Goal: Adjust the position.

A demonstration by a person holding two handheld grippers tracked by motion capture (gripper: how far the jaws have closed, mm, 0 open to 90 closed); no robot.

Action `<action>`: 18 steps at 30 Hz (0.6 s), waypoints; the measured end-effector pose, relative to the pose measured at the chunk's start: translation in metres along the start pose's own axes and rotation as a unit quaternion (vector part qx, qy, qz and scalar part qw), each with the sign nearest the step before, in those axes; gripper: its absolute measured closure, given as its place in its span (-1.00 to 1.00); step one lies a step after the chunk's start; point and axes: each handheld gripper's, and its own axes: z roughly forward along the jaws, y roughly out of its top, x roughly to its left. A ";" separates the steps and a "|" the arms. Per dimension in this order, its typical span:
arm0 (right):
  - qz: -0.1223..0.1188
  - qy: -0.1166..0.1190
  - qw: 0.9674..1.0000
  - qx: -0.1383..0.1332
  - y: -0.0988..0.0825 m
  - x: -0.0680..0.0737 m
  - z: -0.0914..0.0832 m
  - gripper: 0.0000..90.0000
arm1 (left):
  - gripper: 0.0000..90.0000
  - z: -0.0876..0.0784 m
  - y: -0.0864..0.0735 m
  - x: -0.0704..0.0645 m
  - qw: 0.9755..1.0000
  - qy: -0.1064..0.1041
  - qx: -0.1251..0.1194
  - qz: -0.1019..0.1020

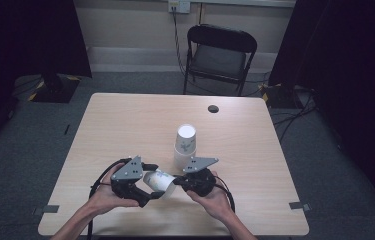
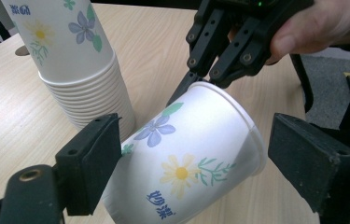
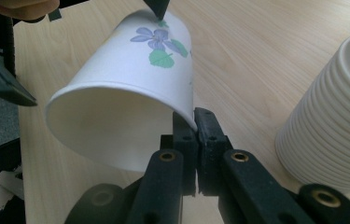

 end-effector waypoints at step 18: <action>0.042 0.012 0.999 -0.018 0.001 -0.011 -0.010 0.98 | -0.65 0.017 -0.010 -0.010 0.996 0.040 0.061 0.047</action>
